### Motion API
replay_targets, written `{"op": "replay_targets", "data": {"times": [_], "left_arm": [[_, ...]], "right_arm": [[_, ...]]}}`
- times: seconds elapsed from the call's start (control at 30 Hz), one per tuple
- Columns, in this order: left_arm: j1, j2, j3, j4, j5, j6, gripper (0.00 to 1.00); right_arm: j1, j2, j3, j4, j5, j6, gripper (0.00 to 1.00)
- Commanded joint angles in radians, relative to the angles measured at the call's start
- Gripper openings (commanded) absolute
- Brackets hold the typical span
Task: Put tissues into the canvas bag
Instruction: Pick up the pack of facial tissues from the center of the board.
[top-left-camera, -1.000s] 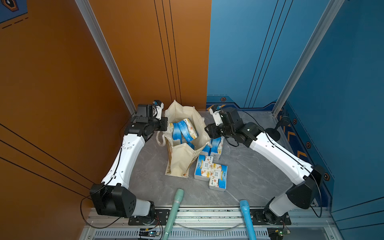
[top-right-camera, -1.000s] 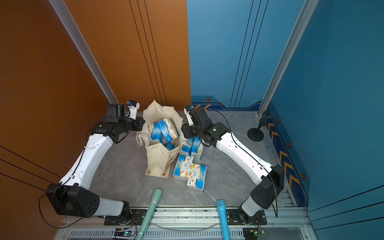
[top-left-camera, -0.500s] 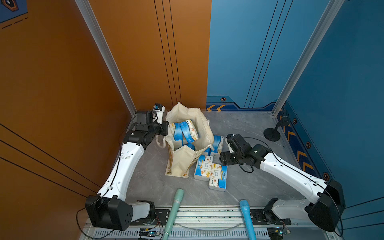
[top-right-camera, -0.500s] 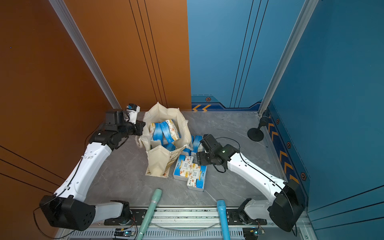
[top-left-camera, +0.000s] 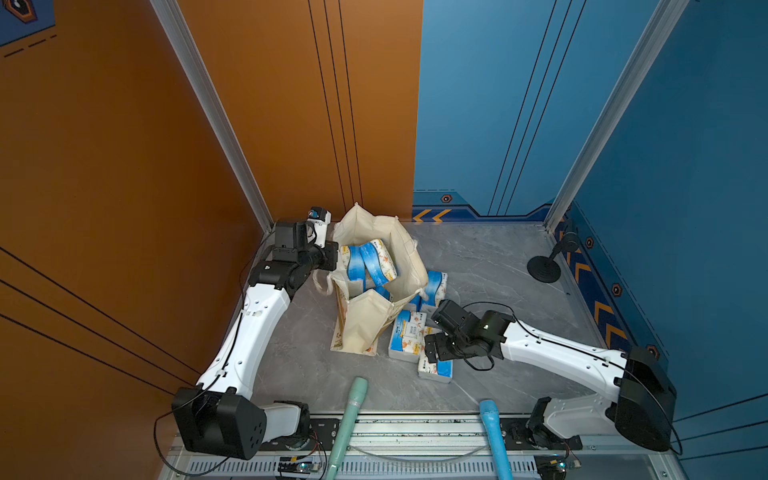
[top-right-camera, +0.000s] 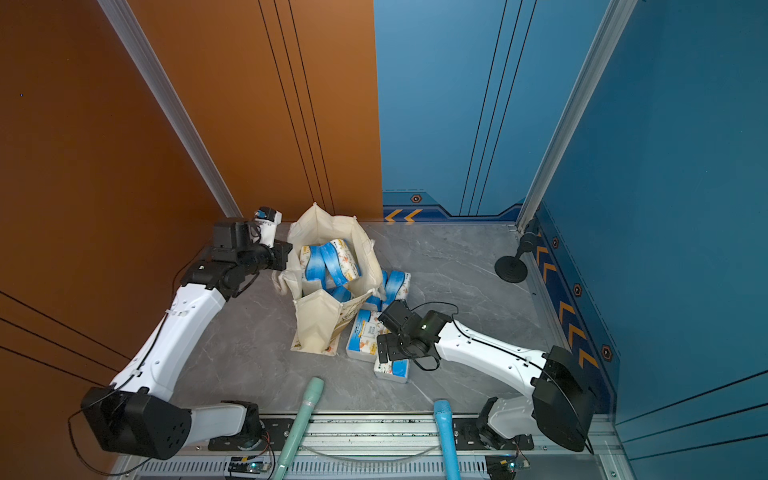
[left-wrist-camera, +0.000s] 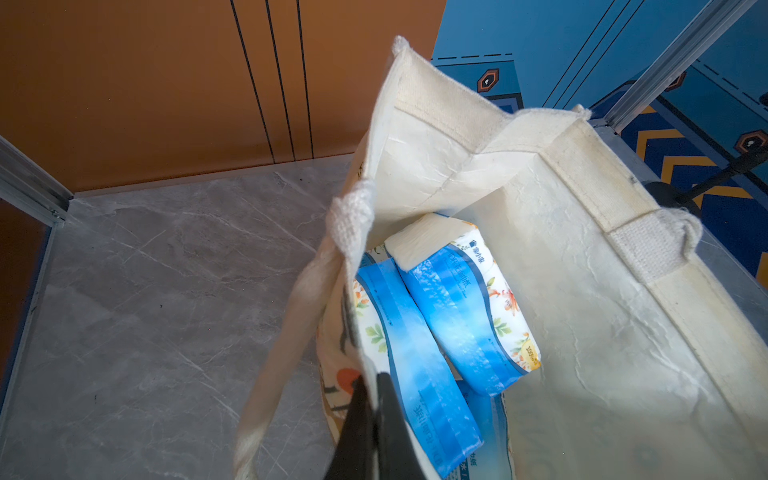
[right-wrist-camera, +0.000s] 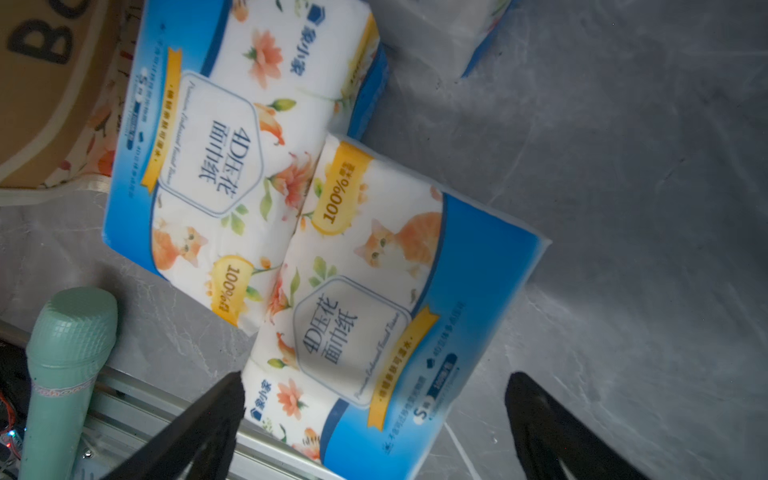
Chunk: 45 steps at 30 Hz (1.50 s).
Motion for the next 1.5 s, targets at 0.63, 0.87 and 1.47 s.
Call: {"op": "replay_targets", "data": {"times": [0.63,0.87,1.47], "left_arm": [[0.005,0.010,-0.007,0.016,0.018,0.012,0.00],[0.005,0.015,-0.007,0.016,0.018,0.012,0.00],[0.003,0.027,-0.006,0.016,0.023,0.009,0.00]], "right_arm": [[0.051,0.153,0.008,0.068,-0.059,0.062,1.00],[0.012,0.147,0.000,-0.086,0.073,0.061,1.00],[-0.139,-0.082,-0.068,-0.070,0.036,0.032,1.00]]}}
